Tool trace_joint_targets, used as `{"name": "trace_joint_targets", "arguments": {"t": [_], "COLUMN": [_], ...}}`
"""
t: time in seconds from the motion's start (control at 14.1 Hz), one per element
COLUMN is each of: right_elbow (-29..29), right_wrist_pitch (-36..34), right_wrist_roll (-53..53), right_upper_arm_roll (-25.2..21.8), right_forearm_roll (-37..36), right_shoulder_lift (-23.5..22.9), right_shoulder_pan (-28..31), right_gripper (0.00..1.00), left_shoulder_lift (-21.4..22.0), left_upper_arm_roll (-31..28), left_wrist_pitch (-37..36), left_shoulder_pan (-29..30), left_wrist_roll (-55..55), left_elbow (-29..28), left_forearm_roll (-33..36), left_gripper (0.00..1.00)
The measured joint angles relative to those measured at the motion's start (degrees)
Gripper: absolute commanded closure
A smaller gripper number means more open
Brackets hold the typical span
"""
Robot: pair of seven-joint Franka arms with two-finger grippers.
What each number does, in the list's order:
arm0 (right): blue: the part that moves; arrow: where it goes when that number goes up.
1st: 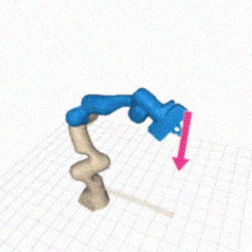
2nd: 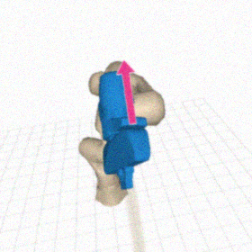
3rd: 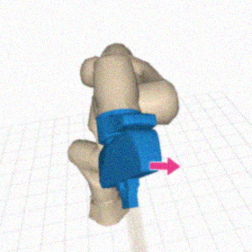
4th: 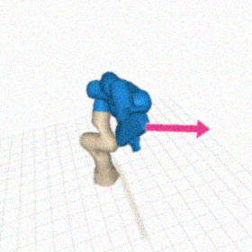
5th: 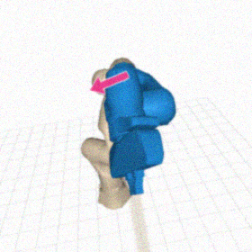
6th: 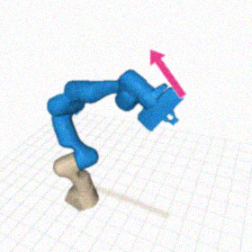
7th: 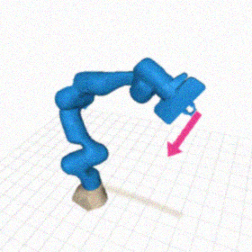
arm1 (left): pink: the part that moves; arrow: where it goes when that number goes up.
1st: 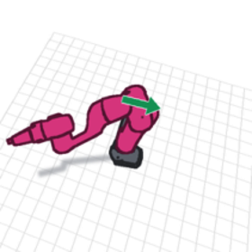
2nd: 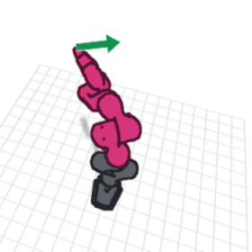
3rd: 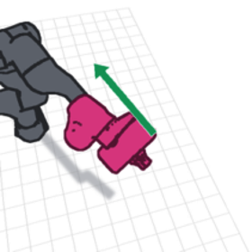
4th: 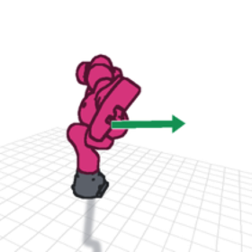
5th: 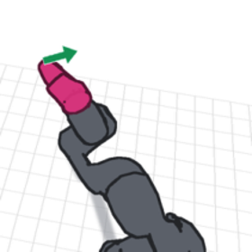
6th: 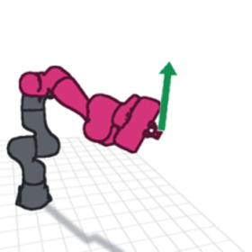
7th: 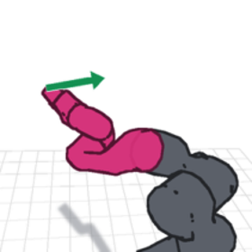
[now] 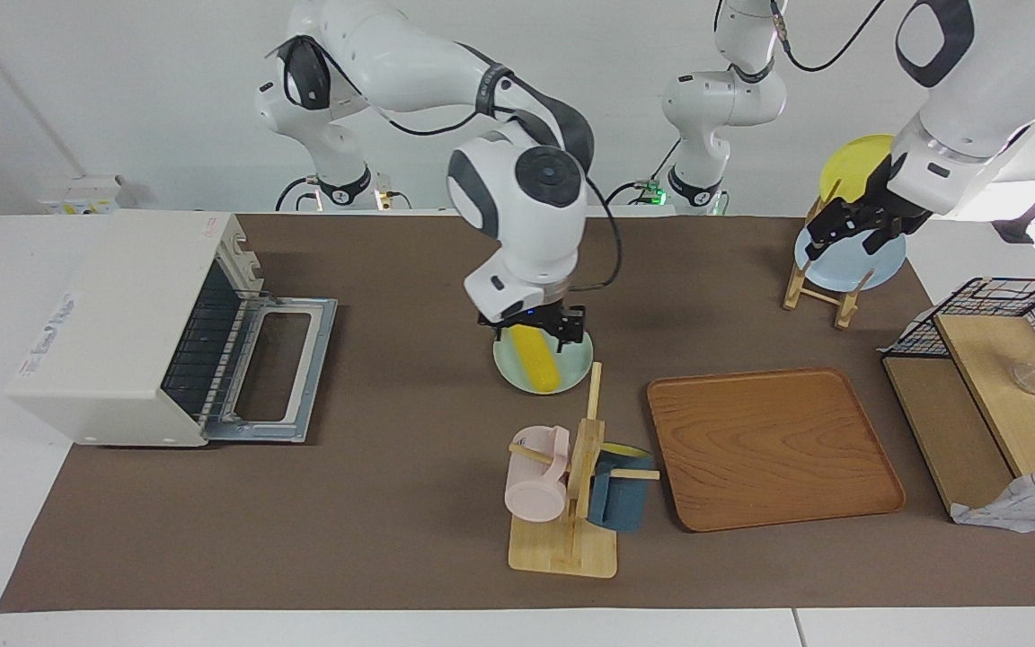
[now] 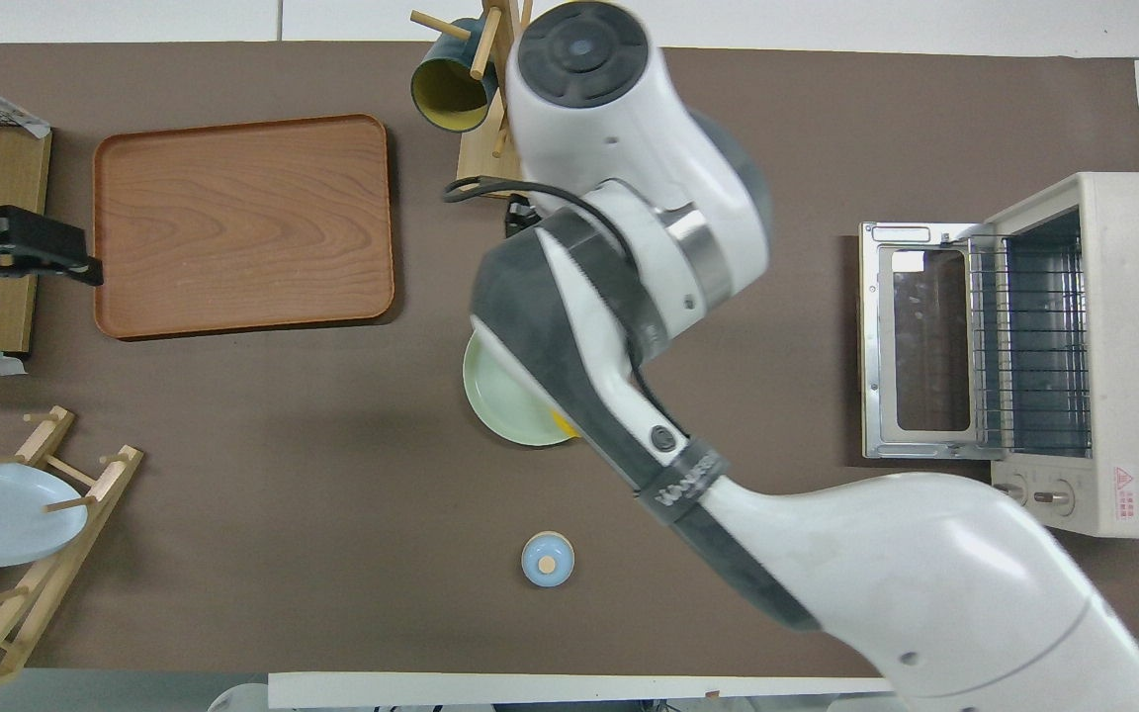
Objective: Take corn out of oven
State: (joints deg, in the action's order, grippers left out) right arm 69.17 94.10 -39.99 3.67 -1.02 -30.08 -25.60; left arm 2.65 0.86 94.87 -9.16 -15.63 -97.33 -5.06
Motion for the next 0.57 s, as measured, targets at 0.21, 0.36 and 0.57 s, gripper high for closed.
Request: {"name": "trace_joint_targets", "arguments": {"t": [0.21, 0.36, 0.57], "right_elbow": [19.69, 30.32, 37.67], "right_wrist_pitch": [9.07, 13.77, 15.55], "right_wrist_roll": [12.69, 19.07, 24.83], "right_upper_arm_roll": [-0.01, -0.08, -0.17], "right_forearm_roll": [-0.01, -0.13, -0.83], "right_shoulder_lift": [8.18, 11.43, 14.15], "right_shoulder_pan": [7.23, 11.10, 15.86], "right_gripper": [0.90, 0.99, 1.00], "left_shoulder_lift": [-0.13, -1.83, -6.05], "left_upper_arm_roll": [0.69, 0.79, 0.77], "left_wrist_pitch": [9.50, 13.14, 17.20], "left_shoulder_pan": [-9.72, -14.75, -19.64], "left_wrist_roll": [-10.53, -16.05, -19.44], "left_elbow": [-6.69, -8.62, -8.32], "left_forearm_roll": [-0.03, -0.03, -0.02], "left_gripper": [0.01, 0.01, 0.01]}}
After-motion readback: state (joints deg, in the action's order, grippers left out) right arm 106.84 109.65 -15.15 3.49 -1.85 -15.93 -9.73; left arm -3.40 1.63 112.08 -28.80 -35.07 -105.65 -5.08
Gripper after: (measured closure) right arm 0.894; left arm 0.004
